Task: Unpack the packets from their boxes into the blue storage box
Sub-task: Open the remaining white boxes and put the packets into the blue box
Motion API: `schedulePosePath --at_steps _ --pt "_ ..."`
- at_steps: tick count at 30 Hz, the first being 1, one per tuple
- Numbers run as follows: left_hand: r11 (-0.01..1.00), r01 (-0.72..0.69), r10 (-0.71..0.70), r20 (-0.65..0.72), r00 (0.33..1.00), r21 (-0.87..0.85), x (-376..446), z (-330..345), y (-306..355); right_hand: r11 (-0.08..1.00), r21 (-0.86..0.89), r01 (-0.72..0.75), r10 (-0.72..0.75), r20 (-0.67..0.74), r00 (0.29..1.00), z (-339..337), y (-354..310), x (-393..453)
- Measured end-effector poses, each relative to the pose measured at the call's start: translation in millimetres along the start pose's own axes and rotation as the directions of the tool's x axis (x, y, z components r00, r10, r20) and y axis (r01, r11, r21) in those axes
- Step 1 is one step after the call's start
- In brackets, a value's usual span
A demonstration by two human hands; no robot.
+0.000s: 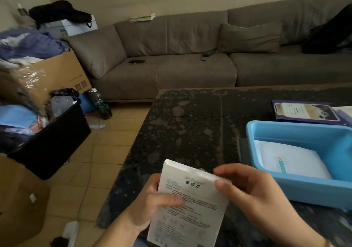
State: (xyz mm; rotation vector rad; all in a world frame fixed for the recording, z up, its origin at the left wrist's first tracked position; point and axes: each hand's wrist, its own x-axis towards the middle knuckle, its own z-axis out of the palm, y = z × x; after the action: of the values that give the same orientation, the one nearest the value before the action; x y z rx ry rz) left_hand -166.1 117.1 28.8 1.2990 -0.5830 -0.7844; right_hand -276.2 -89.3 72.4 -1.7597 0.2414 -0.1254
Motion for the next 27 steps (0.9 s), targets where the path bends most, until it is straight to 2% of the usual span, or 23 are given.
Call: schedulePosePath --at_steps 5,12,17,21,24,27 --pt "1.0 -0.008 0.008 0.008 1.0 0.002 -1.4 -4.3 -0.9 0.958 -0.25 0.141 -0.153 -0.028 0.988 -3.6 -4.2 0.9" --pt "0.999 -0.04 0.04 0.05 0.998 0.009 -2.1 -11.1 -7.2 0.918 -0.334 0.214 -0.215 0.033 0.976 -4.8 -1.1 3.3" --pt "0.994 -0.11 0.109 0.05 0.993 0.026 -4.6 -16.8 -12.0 0.908 -0.319 0.271 -0.267 0.058 0.962 0.8 -2.7 3.8" --pt "0.97 -0.242 0.242 -0.005 0.97 0.021 -2.8 -18.3 -10.3 0.927 -0.23 0.297 -0.32 -0.067 0.945 10.4 -8.1 14.9" --pt "0.927 -0.375 0.376 -0.051 0.925 0.028 0.6 -20.0 -11.3 0.922 -0.196 0.333 -0.351 -0.066 0.934 18.3 -14.7 28.4" --pt "0.859 -0.495 0.51 -0.113 0.853 0.132 2.4 -23.3 -14.8 0.932 -0.152 0.329 -0.342 -0.07 0.937 27.8 -16.2 45.8"
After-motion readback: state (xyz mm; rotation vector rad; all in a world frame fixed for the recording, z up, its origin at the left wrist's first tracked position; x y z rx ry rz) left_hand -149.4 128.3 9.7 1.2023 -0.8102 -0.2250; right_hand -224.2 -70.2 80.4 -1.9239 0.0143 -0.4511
